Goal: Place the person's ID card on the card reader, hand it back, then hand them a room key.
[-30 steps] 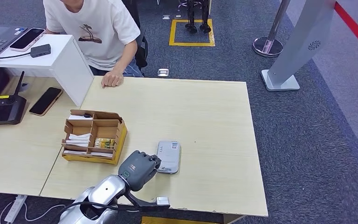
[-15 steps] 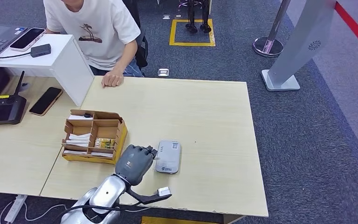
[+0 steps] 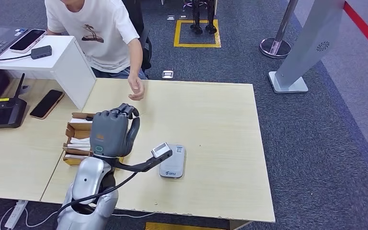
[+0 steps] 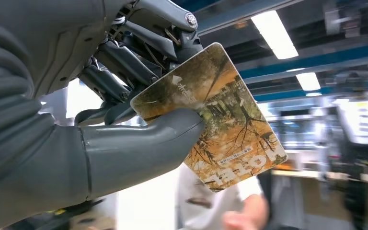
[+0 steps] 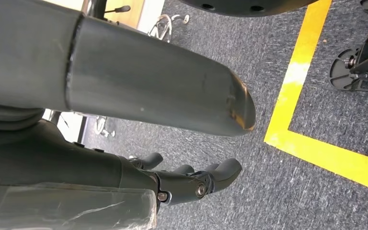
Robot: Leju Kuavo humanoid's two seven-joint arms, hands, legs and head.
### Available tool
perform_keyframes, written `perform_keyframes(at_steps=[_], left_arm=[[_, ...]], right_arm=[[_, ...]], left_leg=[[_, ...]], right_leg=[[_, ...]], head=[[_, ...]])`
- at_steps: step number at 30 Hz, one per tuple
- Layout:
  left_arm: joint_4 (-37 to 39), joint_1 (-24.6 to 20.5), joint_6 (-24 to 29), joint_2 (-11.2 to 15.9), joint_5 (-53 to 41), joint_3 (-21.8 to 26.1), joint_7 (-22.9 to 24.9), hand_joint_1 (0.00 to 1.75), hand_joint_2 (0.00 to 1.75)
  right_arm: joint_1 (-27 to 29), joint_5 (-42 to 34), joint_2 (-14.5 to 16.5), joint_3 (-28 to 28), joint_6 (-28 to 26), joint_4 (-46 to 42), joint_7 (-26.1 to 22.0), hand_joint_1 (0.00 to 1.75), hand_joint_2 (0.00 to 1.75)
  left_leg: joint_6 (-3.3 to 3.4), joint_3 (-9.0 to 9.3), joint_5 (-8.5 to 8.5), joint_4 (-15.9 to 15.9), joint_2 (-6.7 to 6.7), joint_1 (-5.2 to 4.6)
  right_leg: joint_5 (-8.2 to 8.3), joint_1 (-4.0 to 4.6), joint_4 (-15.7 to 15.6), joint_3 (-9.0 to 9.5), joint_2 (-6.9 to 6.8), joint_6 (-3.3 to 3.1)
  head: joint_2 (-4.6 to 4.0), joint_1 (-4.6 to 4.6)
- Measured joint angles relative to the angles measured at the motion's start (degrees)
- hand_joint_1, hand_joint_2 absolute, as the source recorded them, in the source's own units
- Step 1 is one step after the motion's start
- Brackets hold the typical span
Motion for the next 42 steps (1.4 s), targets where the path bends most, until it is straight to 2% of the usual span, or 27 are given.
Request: perform_keyframes(at_steps=[9, 16, 29, 42], left_arm=[[-1.4, -0.2, -0.5, -2.9, 2.6, 5.6, -0.8, 1.75, 1.75], [-0.7, -0.6, -1.7, -3.5, 0.8, 10.2, 0.1, 1.75, 1.75], [4.9, -2.4, -2.4, -2.8, -2.5, 25.7, 1.4, 1.75, 1.75], [5.9, -2.4, -2.5, -2.5, -2.6, 28.5, 1.1, 1.73, 1.75]], right_arm=[[0.0, 0.1, 0.1, 0.0, 0.0, 0.0, -0.1, 0.00, 0.00], [0.0, 0.3, 0.2, 0.0, 0.1, 0.0, 0.1, 0.00, 0.00], [0.0, 1.0, 0.2, 0.0, 0.2, 0.0, 0.6, 0.00, 0.00], [0.0, 1.0, 0.2, 0.0, 0.1, 0.0, 0.8, 0.00, 0.00]], left_leg=[[0.00, -0.02, 0.00, 0.0, -0.01, -0.03], [0.00, -0.02, -0.01, 0.0, -0.01, -0.02], [-0.03, -0.01, 0.02, 0.0, 0.00, 0.00], [-0.02, -0.03, 0.01, 0.0, -0.01, -0.02]], right_leg=[[0.00, 0.00, 0.0, 0.00, 0.01, 0.00], [0.00, 0.00, 0.0, 0.00, 0.01, 0.00], [-0.01, 0.00, 0.0, -0.01, 0.03, 0.00], [0.00, 0.00, 0.0, 0.00, 0.01, 0.01]], head=[[0.00, 0.01], [0.00, 0.00], [0.00, 0.01], [0.00, 0.01]])
